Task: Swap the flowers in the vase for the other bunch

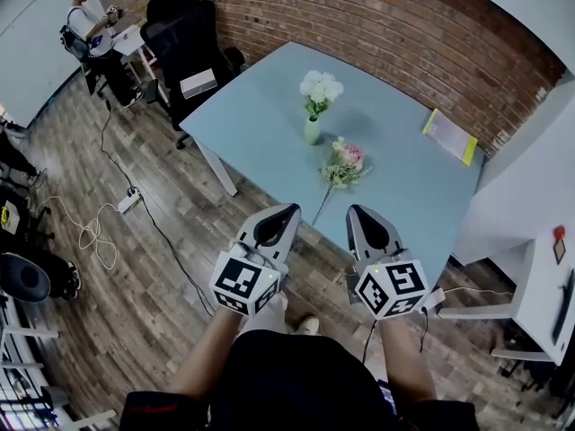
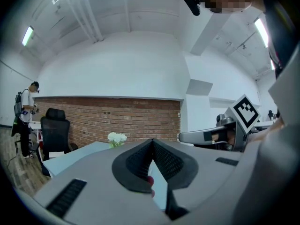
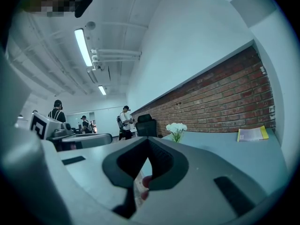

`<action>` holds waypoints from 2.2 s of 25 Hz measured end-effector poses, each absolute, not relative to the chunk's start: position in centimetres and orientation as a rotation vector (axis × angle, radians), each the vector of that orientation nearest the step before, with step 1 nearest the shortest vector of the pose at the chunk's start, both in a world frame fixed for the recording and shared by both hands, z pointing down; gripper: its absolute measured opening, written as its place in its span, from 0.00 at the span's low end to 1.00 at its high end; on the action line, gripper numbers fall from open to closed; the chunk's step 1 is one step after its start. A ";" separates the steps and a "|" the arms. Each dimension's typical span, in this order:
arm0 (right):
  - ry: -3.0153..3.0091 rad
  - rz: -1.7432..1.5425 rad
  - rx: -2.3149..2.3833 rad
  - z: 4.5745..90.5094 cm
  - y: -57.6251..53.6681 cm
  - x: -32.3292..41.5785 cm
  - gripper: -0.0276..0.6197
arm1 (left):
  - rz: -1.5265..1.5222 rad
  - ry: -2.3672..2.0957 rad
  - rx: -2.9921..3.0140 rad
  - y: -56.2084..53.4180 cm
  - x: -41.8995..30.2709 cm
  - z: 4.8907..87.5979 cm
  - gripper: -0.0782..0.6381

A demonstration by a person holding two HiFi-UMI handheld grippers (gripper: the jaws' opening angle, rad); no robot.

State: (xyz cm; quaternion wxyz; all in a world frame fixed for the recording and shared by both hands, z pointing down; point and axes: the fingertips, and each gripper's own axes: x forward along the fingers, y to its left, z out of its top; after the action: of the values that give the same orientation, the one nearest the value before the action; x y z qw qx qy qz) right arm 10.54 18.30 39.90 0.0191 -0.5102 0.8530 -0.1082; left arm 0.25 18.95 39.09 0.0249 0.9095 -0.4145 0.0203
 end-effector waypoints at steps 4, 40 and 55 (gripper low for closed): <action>2.646 -0.316 -1.596 39.7 17.2 9.9 0.06 | 0.075 -1.271 2.824 17.8 -0.2 39.0 0.12; 2.582 -0.369 -1.688 39.6 5.5 10.2 0.06 | 0.085 -1.288 2.811 5.1 -1.7 38.6 0.12; 2.580 -0.383 -1.756 39.7 1.4 8.0 0.06 | 0.070 -1.201 2.809 0.6 -3.0 38.7 0.12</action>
State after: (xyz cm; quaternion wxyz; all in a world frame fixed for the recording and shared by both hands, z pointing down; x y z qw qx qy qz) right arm 7.97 1.39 39.74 -0.0015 -0.5584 0.8206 -0.1216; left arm -2.98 0.61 38.69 0.0431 0.9184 -0.3926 0.0228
